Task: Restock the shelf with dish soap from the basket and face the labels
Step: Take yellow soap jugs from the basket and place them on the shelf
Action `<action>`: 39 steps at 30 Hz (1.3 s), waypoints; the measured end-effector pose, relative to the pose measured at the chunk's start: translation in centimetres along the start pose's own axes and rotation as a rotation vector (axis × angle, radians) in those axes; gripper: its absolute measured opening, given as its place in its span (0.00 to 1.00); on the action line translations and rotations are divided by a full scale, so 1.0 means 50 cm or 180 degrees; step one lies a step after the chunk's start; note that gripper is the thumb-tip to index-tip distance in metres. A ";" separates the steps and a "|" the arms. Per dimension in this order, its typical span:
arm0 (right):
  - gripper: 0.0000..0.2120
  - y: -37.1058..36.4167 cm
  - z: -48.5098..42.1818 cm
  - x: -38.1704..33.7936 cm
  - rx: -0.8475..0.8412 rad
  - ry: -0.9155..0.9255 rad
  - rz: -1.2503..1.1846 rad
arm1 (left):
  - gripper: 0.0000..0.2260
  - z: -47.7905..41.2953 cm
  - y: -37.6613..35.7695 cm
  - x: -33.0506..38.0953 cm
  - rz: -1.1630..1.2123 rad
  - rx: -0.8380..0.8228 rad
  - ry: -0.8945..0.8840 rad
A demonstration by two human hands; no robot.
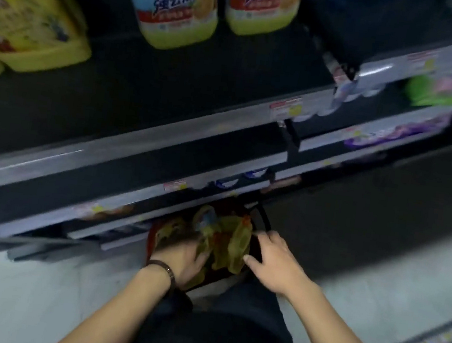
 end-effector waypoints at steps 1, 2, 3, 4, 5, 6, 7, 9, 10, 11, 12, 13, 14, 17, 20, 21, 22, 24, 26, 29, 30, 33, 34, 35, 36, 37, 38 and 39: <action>0.33 0.003 -0.016 0.009 -0.0092 0.0042 0.0073 | 0.22 -0.003 -0.010 0.003 -0.0034 0.0046 0.0079; 0.32 0.002 -0.030 0.014 -0.0182 0.0077 0.0151 | 0.23 -0.006 -0.019 0.002 -0.0023 0.0064 0.0164; 0.32 -0.006 -0.048 0.019 -0.0262 0.0117 0.0168 | 0.24 -0.008 -0.028 -0.005 0.0012 0.0055 0.0259; 0.31 -0.013 -0.062 0.018 -0.0335 0.0164 0.0154 | 0.25 -0.009 -0.034 -0.013 0.0031 0.0044 0.0332; 0.29 -0.021 -0.073 0.012 -0.0398 0.0220 0.0134 | 0.25 -0.011 -0.041 -0.028 0.0030 0.0064 0.0383; 0.28 -0.035 -0.091 0.006 -0.0434 0.0290 0.0173 | 0.25 -0.015 -0.050 -0.051 0.0011 0.0154 0.0419; 0.27 -0.052 -0.111 0.000 -0.0474 0.0348 0.0260 | 0.25 -0.022 -0.062 -0.079 -0.0013 0.0246 0.0478; 0.29 -0.091 -0.164 -0.003 -0.0633 0.0393 0.0507 | 0.22 -0.050 -0.095 -0.148 0.0105 0.0358 0.0672; 0.31 -0.113 -0.194 0.001 -0.0667 0.0370 0.0587 | 0.22 -0.069 -0.119 -0.187 0.0203 0.0420 0.0733; 0.32 -0.132 -0.223 0.005 -0.0633 0.0336 0.0594 | 0.21 -0.087 -0.147 -0.224 0.0277 0.0471 0.0772; 0.33 -0.160 -0.253 0.009 -0.0496 0.0377 0.0586 | 0.21 -0.103 -0.182 -0.258 0.0306 0.0516 0.0762; 0.33 -0.177 -0.279 0.014 -0.0314 0.0450 0.0551 | 0.19 -0.117 -0.207 -0.281 0.0322 0.0573 0.0688; 0.33 -0.191 -0.298 0.021 -0.0177 0.0511 0.0533 | 0.18 -0.130 -0.226 -0.300 0.0388 0.0648 0.0617; 0.29 -0.282 -0.339 0.035 0.0157 0.0785 0.0404 | 0.16 -0.164 -0.317 -0.368 0.0631 0.0867 0.0503; 0.24 -0.376 -0.362 0.024 0.0243 0.0986 0.0280 | 0.15 -0.192 -0.407 -0.446 0.1159 0.1397 0.0299; 0.23 -0.409 -0.367 0.019 0.0287 0.1094 0.0239 | 0.14 -0.197 -0.436 -0.468 0.1574 0.1749 0.0193; 0.23 -0.438 -0.369 0.012 0.0352 0.1205 0.0269 | 0.13 -0.200 -0.462 -0.484 0.1999 0.2173 0.0018; 0.24 -0.486 -0.364 0.004 0.0496 0.1298 0.0257 | 0.11 -0.192 -0.502 -0.503 0.2627 0.2676 -0.0065; 0.24 -0.521 -0.327 0.000 0.0549 0.1300 0.0056 | 0.08 -0.169 -0.547 -0.503 0.2866 0.2715 0.0102; 0.26 -0.559 -0.284 -0.008 0.0570 0.1414 0.0069 | 0.22 -0.136 -0.575 -0.497 0.2755 0.2336 0.0216; 0.27 -0.570 -0.285 -0.010 0.0565 0.1492 0.0156 | 0.28 -0.129 -0.577 -0.495 0.2771 0.2228 0.0229; 0.33 -0.601 -0.289 -0.012 0.0626 0.1524 0.0359 | 0.38 -0.107 -0.595 -0.499 0.3017 0.2006 0.0334; 0.36 -0.610 -0.289 -0.017 0.0623 0.1498 0.0355 | 0.38 -0.100 -0.606 -0.503 0.3028 0.1960 0.0378; 0.40 -0.620 -0.292 -0.026 0.0596 0.1466 0.0390 | 0.39 -0.094 -0.617 -0.511 0.2997 0.1911 0.0441; 0.42 -0.627 -0.297 -0.037 0.0560 0.1453 0.0418 | 0.41 -0.095 -0.626 -0.522 0.2955 0.1900 0.0485; 0.44 -0.635 -0.309 -0.046 0.0543 0.1431 0.0481 | 0.43 -0.095 -0.633 -0.530 0.2889 0.1865 0.0530; 0.42 -0.643 -0.326 -0.053 0.0502 0.1451 0.0549 | 0.44 -0.098 -0.640 -0.538 0.2830 0.1810 0.0547; 0.39 -0.650 -0.340 -0.058 0.0429 0.1444 0.0585 | 0.45 -0.105 -0.644 -0.547 0.2806 0.1757 0.0564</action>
Point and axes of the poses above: each hand's wrist, its own z-axis away from the middle knuckle, its own y-axis out of the back of the hand, x = y × z, the point moved 1 cm from there along -z, towards the middle knuckle, and after that the axes turned 11 degrees about z, right-handed, at the moved point
